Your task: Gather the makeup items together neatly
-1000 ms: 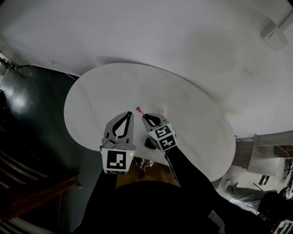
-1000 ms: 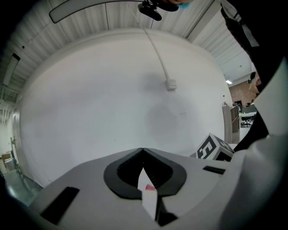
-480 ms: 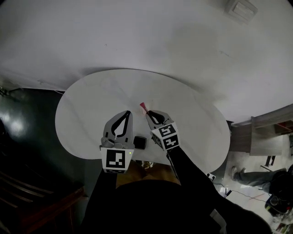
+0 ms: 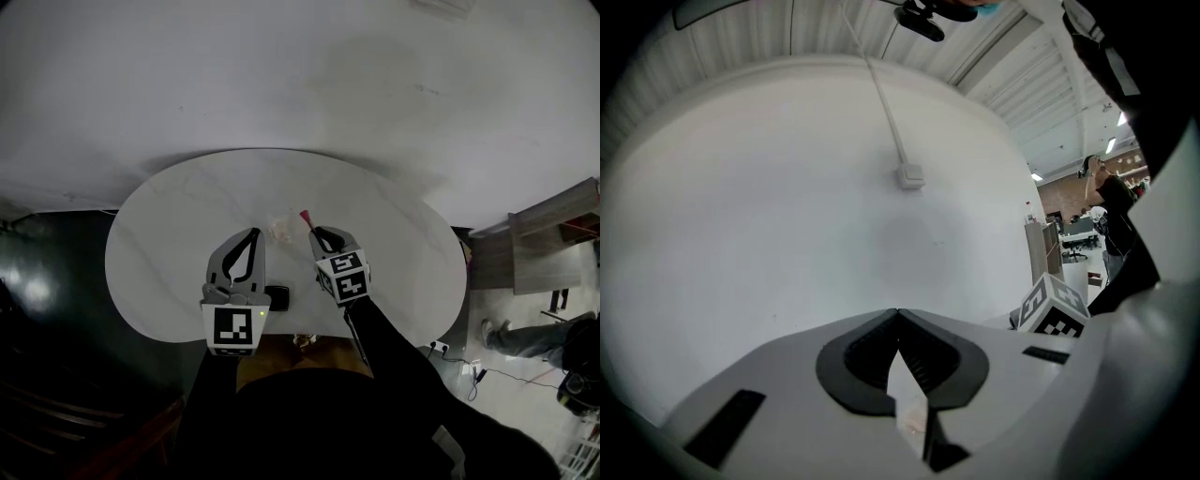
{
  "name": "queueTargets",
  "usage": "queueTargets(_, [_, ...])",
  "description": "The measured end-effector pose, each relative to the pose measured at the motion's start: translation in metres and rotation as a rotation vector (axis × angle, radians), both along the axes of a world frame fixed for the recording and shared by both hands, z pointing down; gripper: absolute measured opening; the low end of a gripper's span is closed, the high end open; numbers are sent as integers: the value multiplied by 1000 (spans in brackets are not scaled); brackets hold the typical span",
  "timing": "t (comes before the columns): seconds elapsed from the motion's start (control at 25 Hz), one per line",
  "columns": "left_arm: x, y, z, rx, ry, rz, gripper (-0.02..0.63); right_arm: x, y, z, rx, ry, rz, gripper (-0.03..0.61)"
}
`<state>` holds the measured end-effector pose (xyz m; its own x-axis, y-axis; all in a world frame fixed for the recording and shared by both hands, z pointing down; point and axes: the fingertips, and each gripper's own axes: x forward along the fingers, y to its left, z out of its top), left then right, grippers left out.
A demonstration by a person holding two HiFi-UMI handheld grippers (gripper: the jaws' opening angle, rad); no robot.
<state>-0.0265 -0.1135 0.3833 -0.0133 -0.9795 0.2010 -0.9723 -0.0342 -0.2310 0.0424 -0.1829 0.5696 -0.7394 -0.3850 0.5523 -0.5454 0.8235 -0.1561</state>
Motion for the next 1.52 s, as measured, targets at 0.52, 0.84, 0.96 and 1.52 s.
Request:
queueTargets(0.52, [-17, -1, 17, -26, 15, -8, 14, 14, -27, 59, -84, 96, 174, 64])
queueTargets(0.84, [-36, 3, 24, -48, 19, -30, 14, 22, -41, 99, -139, 221, 273, 66])
queueTargets(0.96, [-41, 5, 22, -50, 26, -39, 14, 25, -42, 105, -140, 228, 311, 69])
queueTargets(1.52, [-48, 15, 15, -18, 24, -50, 14, 11, -41, 46, 1, 119, 244, 147])
